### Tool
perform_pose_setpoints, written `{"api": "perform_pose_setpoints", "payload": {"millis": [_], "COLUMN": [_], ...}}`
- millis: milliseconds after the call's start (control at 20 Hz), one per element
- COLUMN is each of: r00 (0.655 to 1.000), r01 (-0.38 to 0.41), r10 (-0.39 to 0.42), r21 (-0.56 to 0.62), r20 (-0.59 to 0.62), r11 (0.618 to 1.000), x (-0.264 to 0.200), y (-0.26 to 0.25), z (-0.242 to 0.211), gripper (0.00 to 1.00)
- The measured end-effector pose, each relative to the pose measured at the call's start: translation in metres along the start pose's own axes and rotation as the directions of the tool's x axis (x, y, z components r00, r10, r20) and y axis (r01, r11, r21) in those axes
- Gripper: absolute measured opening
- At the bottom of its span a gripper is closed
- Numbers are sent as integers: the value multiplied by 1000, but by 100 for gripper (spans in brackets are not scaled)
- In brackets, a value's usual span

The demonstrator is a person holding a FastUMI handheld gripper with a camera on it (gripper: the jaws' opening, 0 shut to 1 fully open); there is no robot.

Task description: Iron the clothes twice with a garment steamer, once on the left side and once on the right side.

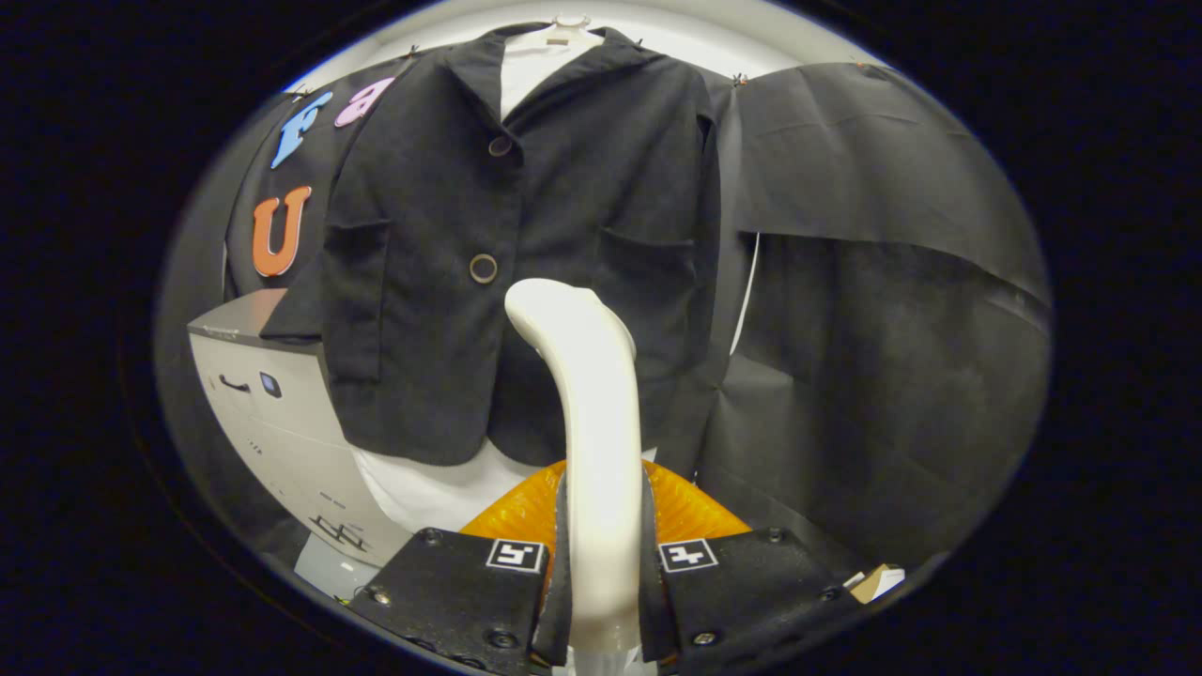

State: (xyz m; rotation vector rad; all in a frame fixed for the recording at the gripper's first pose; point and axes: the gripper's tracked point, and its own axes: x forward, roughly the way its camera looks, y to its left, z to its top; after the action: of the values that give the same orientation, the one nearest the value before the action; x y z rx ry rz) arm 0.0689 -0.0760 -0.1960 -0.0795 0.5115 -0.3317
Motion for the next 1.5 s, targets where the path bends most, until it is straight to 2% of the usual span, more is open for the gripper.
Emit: {"api": "perform_pose_setpoints", "payload": {"millis": [500, 800, 1100, 1250, 1500], "r00": [989, 977, 985, 993, 999], "r01": [64, 103, 80, 58, -33], "r10": [-63, -97, -69, -47, 32], "r21": [6, 20, 64, 101, 123], "r20": [-135, -190, -157, -108, 13], "r11": [998, 995, 995, 993, 992], "x": [11, -4, -54, -83, -147], "y": [13, 24, 16, 0, -28], "z": [-65, -93, -73, -45, 0], "gripper": [31, 31, 31, 31, 31]}}
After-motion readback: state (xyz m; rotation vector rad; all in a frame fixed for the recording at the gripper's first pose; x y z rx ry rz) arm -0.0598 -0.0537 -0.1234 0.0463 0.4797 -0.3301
